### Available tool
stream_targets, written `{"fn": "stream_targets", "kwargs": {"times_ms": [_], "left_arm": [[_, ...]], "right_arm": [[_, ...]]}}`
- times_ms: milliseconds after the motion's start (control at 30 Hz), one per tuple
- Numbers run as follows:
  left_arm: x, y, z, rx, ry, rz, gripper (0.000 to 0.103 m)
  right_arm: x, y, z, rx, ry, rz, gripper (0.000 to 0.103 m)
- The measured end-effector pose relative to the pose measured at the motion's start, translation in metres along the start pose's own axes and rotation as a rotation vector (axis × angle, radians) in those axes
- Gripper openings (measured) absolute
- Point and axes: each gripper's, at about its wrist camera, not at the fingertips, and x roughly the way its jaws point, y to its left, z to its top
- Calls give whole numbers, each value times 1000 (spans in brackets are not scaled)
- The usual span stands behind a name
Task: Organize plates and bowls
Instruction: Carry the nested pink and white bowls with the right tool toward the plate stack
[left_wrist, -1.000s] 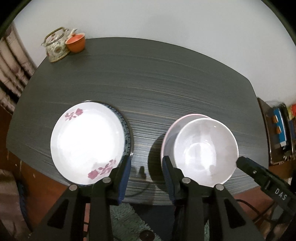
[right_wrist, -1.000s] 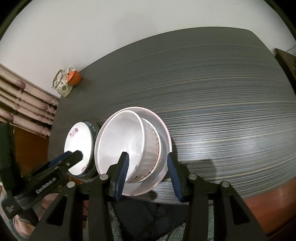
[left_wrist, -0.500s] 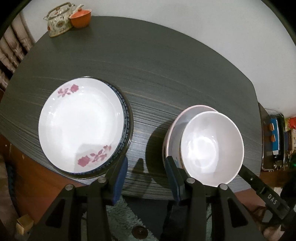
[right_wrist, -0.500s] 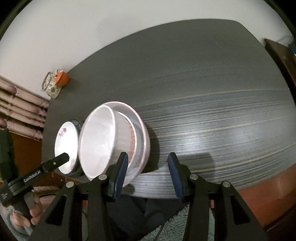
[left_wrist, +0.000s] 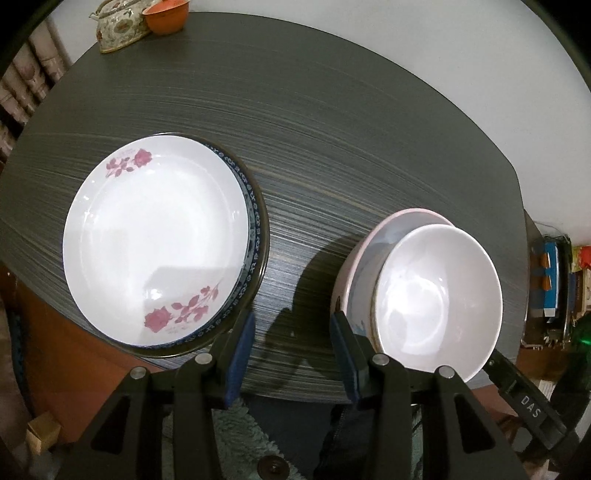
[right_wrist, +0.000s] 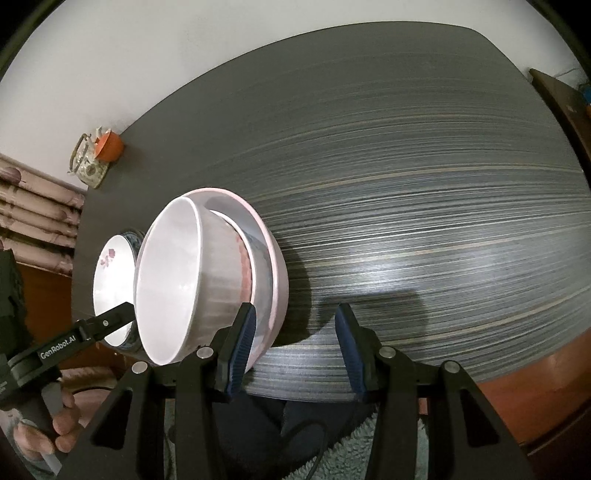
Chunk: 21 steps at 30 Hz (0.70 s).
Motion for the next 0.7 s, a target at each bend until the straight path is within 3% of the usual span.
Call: {"fn": "stream_targets", "kwargs": {"times_ms": [200,700], "left_arm": [[-10,3,2,-3,-32,-53,43],[16,-10,4,4,16,-41,41]], "right_arm": [[2,-2,2,1,4,-2,43],[7,-8,4,1,18,-30,43]]}}
